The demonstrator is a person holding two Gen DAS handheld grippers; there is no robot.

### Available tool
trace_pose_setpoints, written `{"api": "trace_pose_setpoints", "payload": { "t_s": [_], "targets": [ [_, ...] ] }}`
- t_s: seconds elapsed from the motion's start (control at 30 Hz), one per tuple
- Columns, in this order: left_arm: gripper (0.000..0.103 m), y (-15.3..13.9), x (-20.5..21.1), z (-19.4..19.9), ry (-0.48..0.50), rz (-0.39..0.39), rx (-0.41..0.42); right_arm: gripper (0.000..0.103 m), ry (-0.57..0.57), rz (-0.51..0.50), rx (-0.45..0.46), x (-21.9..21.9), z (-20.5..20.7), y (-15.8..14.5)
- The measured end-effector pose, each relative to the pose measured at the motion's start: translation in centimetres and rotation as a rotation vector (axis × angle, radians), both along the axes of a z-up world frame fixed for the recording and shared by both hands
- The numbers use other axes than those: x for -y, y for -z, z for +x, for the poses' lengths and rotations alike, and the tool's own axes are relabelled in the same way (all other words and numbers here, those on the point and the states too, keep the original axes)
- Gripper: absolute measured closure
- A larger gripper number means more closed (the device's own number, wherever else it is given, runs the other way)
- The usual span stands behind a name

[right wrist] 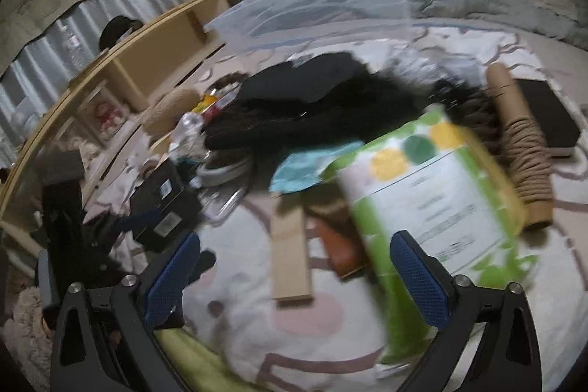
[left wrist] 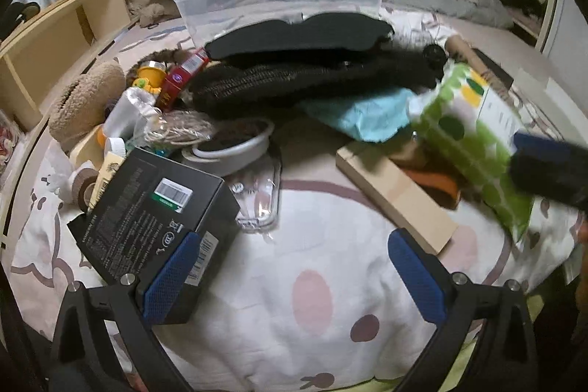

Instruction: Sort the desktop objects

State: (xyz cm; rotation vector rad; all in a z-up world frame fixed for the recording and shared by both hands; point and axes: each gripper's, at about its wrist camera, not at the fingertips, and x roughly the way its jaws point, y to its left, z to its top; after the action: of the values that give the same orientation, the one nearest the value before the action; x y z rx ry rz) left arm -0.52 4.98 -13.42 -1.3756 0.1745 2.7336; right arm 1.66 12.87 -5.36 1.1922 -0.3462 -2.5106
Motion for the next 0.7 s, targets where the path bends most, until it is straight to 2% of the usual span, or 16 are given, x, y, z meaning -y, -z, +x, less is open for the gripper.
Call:
{"api": "trace_pose_setpoints", "payload": {
  "t_s": [0.03, 0.13, 0.37, 0.5, 0.7],
  "targets": [
    [0.000, -0.2, -0.1, 0.1, -0.004, -0.008, -0.010, 0.017, -0.012, 0.003, 0.010, 0.4, 0.0, 0.3],
    [0.000, -1.0, -0.3, 0.6, -0.003, -0.011, -0.040, 0.030, -0.050, -0.001, 0.053, 1.5, -0.1, 1.5],
    [0.000, -2.5, 1.3, 0.1, -0.034, 0.002, -0.084, 0.030, -0.083, -0.044, 0.155, 2.7, -0.7, 4.2],
    [0.000, -3.6, 3.2, -0.2, -0.082, 0.059, -0.103, 0.030, -0.097, -0.039, 0.189, 3.4, -1.1, 5.3],
    [0.000, -4.6, 5.3, -0.4, -0.132, 0.141, -0.118, 0.028, -0.097, 0.013, 0.187, 4.3, -1.1, 5.8]
  ]
}}
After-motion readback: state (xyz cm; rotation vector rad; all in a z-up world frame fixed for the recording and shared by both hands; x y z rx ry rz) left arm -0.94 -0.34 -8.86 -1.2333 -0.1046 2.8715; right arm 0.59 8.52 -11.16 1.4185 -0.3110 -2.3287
